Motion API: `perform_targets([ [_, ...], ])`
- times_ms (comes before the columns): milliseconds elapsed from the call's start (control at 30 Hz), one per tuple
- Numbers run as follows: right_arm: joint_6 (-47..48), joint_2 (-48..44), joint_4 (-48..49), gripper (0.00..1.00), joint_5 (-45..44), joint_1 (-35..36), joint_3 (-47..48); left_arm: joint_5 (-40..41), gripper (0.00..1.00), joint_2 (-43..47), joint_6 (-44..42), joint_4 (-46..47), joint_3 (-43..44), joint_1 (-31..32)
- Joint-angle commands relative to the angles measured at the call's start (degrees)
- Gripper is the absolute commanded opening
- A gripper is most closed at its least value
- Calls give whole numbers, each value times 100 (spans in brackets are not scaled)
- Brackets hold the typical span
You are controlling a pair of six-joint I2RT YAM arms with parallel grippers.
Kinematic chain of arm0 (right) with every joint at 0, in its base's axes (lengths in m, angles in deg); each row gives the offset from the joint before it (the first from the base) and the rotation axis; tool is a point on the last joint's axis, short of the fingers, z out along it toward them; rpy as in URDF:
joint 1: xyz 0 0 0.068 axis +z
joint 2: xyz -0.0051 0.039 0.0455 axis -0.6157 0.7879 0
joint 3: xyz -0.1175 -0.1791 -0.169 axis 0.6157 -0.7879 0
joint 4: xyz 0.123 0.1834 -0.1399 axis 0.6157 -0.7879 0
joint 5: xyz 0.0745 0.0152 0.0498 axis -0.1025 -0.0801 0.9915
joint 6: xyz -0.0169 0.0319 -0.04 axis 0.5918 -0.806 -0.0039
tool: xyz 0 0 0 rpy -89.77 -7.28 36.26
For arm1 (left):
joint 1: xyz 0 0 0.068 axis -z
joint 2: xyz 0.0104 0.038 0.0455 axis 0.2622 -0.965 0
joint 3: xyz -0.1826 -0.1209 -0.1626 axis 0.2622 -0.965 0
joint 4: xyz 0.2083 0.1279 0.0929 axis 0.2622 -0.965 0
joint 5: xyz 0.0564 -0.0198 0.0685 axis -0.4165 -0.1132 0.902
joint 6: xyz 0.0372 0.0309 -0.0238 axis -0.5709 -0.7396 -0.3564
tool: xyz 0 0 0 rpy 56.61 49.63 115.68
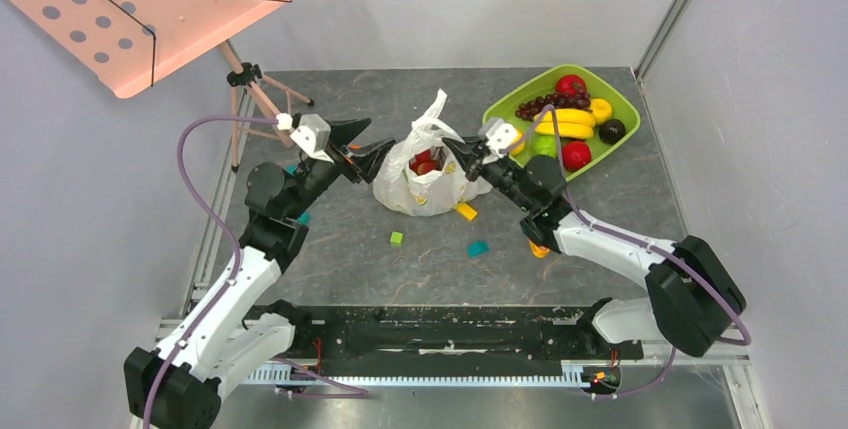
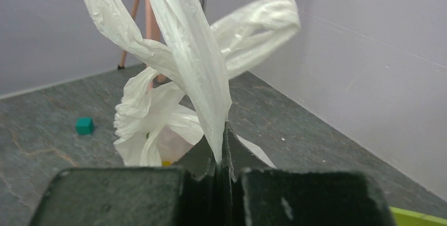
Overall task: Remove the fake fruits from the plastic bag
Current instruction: Adjust the plastic bag at the center of the board.
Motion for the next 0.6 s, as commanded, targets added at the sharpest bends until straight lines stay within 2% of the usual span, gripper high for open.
perform_targets([
  [0, -1298, -469, 1413, 0, 93, -103, -639, 125, 70, -366, -457, -346, 365, -5],
  [233, -2168, -533, 2447, 0, 200, -159, -1231, -1687, 67, -1503, -343, -32, 898, 3],
  [400, -2239, -525, 2548, 0, 248, -159, -1335, -1976, 70, -1966, -551, -168, 1275, 13],
  [567, -2160, -549, 2480, 0, 287, -159, -1331, -2328, 72, -2014, -748, -402, 1384, 66],
])
